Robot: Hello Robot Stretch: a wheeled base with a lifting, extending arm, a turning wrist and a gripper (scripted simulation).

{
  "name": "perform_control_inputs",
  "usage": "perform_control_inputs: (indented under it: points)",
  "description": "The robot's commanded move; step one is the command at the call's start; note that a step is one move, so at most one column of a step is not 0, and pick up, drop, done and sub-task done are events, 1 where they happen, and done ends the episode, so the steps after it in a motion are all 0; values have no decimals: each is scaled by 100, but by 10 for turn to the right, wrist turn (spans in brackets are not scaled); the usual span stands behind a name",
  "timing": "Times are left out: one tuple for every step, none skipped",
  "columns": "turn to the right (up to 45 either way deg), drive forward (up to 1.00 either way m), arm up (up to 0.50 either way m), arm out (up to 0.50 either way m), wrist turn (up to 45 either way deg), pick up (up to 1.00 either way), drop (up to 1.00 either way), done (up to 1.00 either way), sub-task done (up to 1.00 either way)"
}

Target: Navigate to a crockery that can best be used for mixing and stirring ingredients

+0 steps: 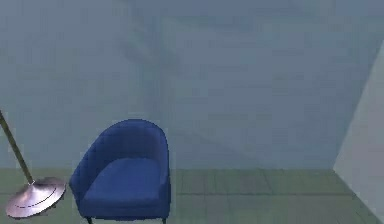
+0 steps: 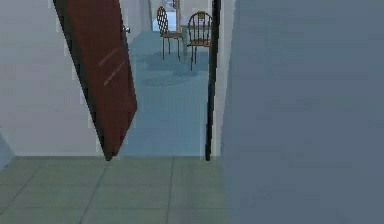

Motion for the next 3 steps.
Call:
perform_control_inputs:
  points:
    - [0,5,0,0,0,0,0,0,0]
    - [-450,0,0,0,0,0,0,0,0]
    - [-420,0,0,0,0,0,0,0,0]
